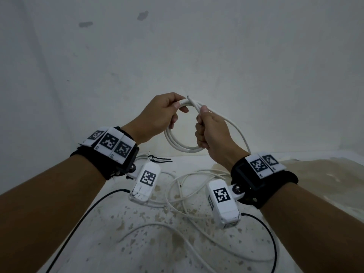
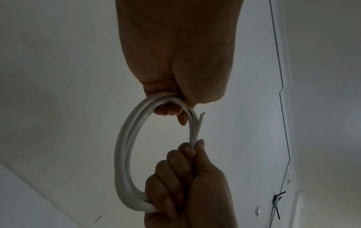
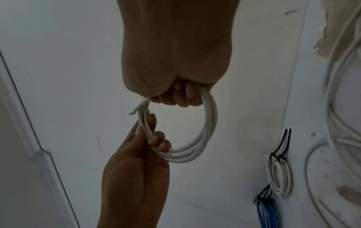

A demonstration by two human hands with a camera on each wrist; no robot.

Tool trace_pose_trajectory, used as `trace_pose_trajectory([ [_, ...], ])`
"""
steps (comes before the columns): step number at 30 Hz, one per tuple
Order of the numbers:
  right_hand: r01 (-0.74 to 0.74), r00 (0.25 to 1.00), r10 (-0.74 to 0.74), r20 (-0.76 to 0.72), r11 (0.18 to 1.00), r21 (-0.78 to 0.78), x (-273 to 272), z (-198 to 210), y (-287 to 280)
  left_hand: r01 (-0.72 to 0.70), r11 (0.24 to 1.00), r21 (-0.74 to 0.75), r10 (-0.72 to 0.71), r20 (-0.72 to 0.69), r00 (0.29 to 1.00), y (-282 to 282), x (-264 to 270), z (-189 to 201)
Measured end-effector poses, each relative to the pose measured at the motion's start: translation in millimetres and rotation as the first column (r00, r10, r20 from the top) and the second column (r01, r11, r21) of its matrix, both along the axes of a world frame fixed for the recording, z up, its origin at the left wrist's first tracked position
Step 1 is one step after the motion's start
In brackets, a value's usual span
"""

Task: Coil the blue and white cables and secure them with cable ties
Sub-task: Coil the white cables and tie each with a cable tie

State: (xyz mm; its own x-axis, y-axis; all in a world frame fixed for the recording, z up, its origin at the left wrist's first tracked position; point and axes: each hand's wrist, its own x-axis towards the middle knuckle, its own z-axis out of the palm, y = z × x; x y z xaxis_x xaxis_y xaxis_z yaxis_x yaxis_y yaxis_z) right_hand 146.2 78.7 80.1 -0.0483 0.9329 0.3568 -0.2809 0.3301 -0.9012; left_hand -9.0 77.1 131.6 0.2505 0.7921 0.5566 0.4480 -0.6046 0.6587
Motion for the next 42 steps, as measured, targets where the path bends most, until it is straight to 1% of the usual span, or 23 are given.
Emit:
trace_pose_trajectory([
  [4,0.028,1.000,-0.028,0.009,1.000,0.003,0,2,0,0.024,1.000,-0.017,-0.023,0.053,0.998,2,4,-2],
  [7,0.041,0.999,-0.041,0.027,0.999,0.001,-1,3,0,-0.027,0.998,0.048,0.025,0.057,0.998,4,5,-6],
  [10,0.035,0.999,-0.034,0.028,0.999,-0.011,-3,1,0,-0.077,0.996,0.034,0.074,0.071,0.995,7,7,-8],
  [13,0.034,0.998,-0.034,0.044,0.999,-0.013,-5,-3,1,-0.087,0.996,0.006,0.087,0.037,0.996,7,9,-7],
  [16,0.053,0.996,-0.053,0.065,0.999,0.005,-4,-6,1,-0.044,0.999,-0.002,0.044,-0.034,0.998,5,10,-7],
  [20,0.061,0.992,-0.066,0.106,0.997,0.045,-8,-9,1,-0.098,0.981,0.169,0.118,-0.111,0.987,3,13,-8],
  [25,0.029,0.984,-0.039,0.176,0.998,0.058,-8,-6,-2,-0.196,0.945,0.262,0.219,-0.059,0.974,10,10,-9],
  [26,0.024,0.971,-0.045,0.237,0.996,0.089,-6,-6,-2,-0.219,0.933,0.284,0.243,-0.051,0.969,12,7,-8],
  [27,0.031,0.932,-0.077,0.355,0.991,0.134,-5,-6,-2,-0.247,0.918,0.309,0.272,-0.041,0.961,13,4,-7],
  [28,0.042,0.847,-0.135,0.515,0.981,0.188,-4,-6,-2,-0.274,0.904,0.329,0.301,-0.030,0.953,14,-1,-5],
  [29,0.056,0.710,-0.216,0.670,0.966,0.253,-3,-5,-2,-0.297,0.892,0.341,0.325,-0.026,0.945,15,-7,-3],
  [30,0.092,0.558,-0.327,0.763,0.938,0.334,-2,-5,-3,-0.313,0.884,0.346,0.344,-0.031,0.938,16,-12,0],
  [31,0.158,0.441,-0.459,0.771,0.885,0.437,0,-2,-4,-0.321,0.880,0.351,0.359,-0.046,0.932,17,-17,3],
  [32,0.244,0.381,-0.601,0.703,0.798,0.551,3,3,-6,-0.322,0.878,0.355,0.366,-0.064,0.928,17,-20,5],
  [33,0.334,0.359,-0.731,0.580,0.681,0.652,7,11,-8,-0.309,0.881,0.358,0.359,-0.080,0.930,16,-22,7],
  [34,0.418,0.365,-0.818,0.445,0.571,0.707,11,21,-10,-0.284,0.890,0.356,0.335,-0.092,0.938,15,-24,9],
  [35,0.479,0.405,-0.840,0.361,0.531,0.699,14,31,-8,-0.249,0.903,0.350,0.299,-0.097,0.949,13,-24,10],
  [36,0.497,0.489,-0.800,0.347,0.583,0.642,16,41,-5,-0.215,0.916,0.340,0.261,-0.095,0.961,11,-23,11],
  [37,0.452,0.609,-0.697,0.379,0.698,0.556,16,50,-2,-0.191,0.924,0.332,0.231,-0.086,0.969,9,-21,13],
  [38,0.351,0.726,-0.544,0.420,0.819,0.454,14,56,1,-0.179,0.928,0.327,0.211,-0.066,0.975,8,-19,14],
  [39,0.233,0.806,-0.384,0.450,0.905,0.355,12,58,2,-0.176,0.933,0.315,0.195,-0.029,0.980,7,-17,16],
  [40,0.117,0.850,-0.236,0.470,0.956,0.270,10,56,1,-0.176,0.941,0.289,0.175,0.029,0.984,7,-16,18],
  [42,-0.091,0.904,0.037,0.425,0.990,0.109,8,48,-6,-0.168,0.961,0.220,0.135,0.157,0.978,7,-14,22],
])
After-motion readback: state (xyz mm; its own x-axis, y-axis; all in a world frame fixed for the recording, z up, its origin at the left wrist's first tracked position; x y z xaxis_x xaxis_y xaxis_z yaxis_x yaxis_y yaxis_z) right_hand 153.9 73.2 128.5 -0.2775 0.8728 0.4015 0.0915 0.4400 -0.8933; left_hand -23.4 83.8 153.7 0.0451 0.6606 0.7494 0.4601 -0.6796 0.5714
